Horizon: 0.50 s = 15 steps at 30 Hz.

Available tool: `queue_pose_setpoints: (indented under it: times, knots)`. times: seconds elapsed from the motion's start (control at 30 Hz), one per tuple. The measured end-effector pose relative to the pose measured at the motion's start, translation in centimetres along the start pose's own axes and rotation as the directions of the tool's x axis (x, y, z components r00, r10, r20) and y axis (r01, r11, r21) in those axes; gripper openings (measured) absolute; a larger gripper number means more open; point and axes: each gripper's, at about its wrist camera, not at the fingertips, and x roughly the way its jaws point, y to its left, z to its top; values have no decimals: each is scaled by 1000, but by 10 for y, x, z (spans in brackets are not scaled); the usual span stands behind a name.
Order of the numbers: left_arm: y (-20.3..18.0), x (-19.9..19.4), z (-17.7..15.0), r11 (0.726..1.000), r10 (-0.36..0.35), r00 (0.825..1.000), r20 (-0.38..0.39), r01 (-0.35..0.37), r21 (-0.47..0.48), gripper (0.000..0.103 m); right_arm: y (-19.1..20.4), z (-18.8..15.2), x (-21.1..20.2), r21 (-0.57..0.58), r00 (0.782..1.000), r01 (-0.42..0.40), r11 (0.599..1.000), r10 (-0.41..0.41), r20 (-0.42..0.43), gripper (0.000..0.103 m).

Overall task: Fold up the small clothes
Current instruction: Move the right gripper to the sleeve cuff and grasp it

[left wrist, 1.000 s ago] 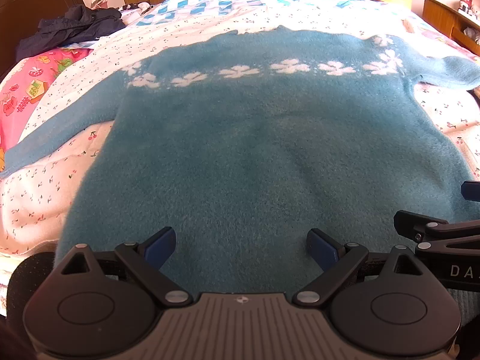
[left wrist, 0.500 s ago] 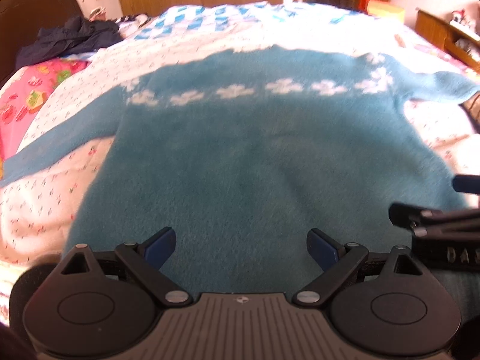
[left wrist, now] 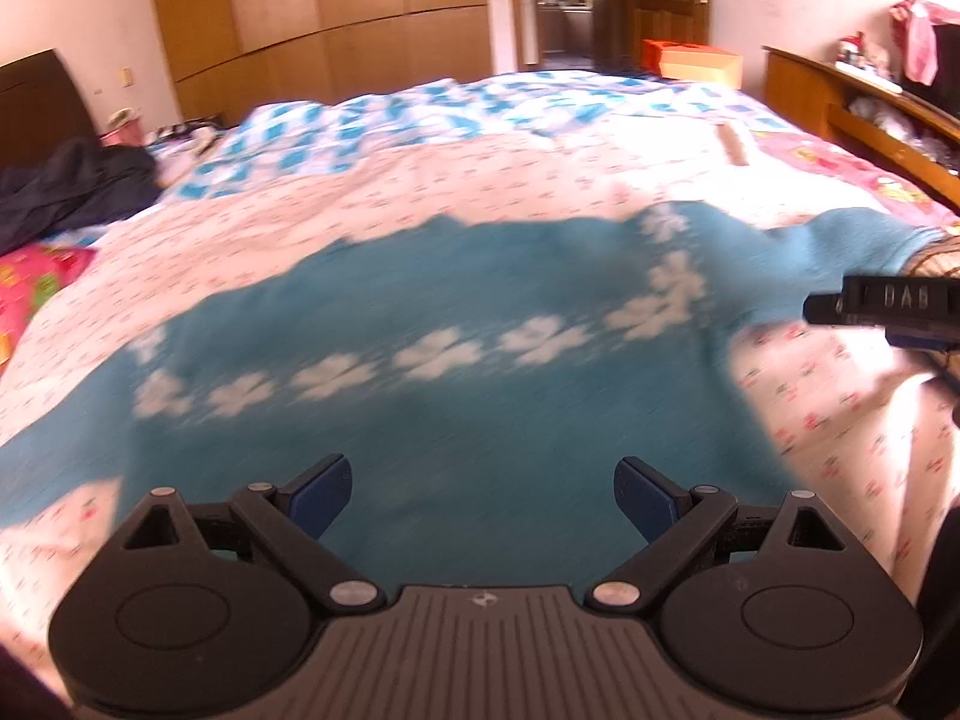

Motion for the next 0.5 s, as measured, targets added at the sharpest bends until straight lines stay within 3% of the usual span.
queue_pose_setpoints:
  times: [0.23,0.37,0.5]
  knots:
    - [-59,16,47,995,-81,996,44,78,64,98,-94,57,11,163,985,123,979,-141,100,80]
    - [-86,24,62,989,-119,992,52,114,91,98,-134,71,22,285,988,82,955,-115,101,68]
    - [-98,27,62,985,-143,989,40,138,106,98,-146,77,30,326,990,50,944,-91,110,67]
